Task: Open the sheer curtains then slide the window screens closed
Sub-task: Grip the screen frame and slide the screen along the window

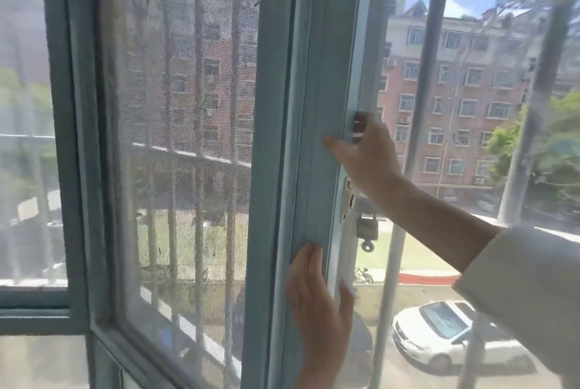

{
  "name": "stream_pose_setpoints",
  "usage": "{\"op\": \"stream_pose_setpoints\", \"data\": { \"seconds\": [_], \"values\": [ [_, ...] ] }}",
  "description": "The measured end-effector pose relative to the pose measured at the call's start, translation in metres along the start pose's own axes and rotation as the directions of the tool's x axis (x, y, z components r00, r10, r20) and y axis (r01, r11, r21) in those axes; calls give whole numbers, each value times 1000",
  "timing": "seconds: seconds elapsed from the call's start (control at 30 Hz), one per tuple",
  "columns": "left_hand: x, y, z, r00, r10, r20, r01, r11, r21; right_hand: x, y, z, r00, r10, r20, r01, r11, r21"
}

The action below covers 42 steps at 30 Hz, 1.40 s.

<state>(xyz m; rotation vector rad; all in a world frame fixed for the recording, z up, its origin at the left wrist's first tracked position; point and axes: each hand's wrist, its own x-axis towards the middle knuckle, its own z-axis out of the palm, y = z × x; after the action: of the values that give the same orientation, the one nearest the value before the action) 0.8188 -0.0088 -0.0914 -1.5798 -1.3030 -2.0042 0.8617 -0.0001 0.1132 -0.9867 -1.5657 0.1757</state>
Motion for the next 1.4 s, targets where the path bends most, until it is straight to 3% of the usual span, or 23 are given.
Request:
{"op": "stream_pose_setpoints", "data": {
  "seconds": [0.07,0.13,0.2,0.27,0.33,0.43,0.8,1.07,1.27,1.4],
  "values": [
    [5,9,5,996,-69,-55,67,997,-34,-9,1,-14,995,-100,-14,98,990,-105],
    [8,22,10,988,-149,-44,146,987,-75,-19,-3,-29,919,-394,-22,361,862,-354],
    [7,33,14,984,-177,-4,176,980,-98,-20,-2,-38,731,-661,171,586,480,-653],
    [1,41,18,983,-178,33,180,979,-92,-19,4,-45,558,-691,460,689,76,-721],
    [-4,49,19,983,-175,47,179,980,-82,-16,9,-52,447,-658,606,738,-112,-665],
    [-7,57,18,984,-168,52,172,981,-84,-12,12,-62,379,-668,641,785,-134,-604],
    [-32,100,27,979,-163,123,182,970,-164,-18,11,-109,339,-655,676,810,-162,-564],
    [-63,156,33,968,-103,227,176,928,-329,-31,13,-171,290,-609,738,798,-272,-538],
    [-85,192,37,965,-40,260,148,899,-413,-30,11,-202,315,-638,702,726,-314,-612],
    [-82,204,40,960,106,259,14,907,-421,-39,12,-229,351,-602,717,699,-341,-629]
  ]
}}
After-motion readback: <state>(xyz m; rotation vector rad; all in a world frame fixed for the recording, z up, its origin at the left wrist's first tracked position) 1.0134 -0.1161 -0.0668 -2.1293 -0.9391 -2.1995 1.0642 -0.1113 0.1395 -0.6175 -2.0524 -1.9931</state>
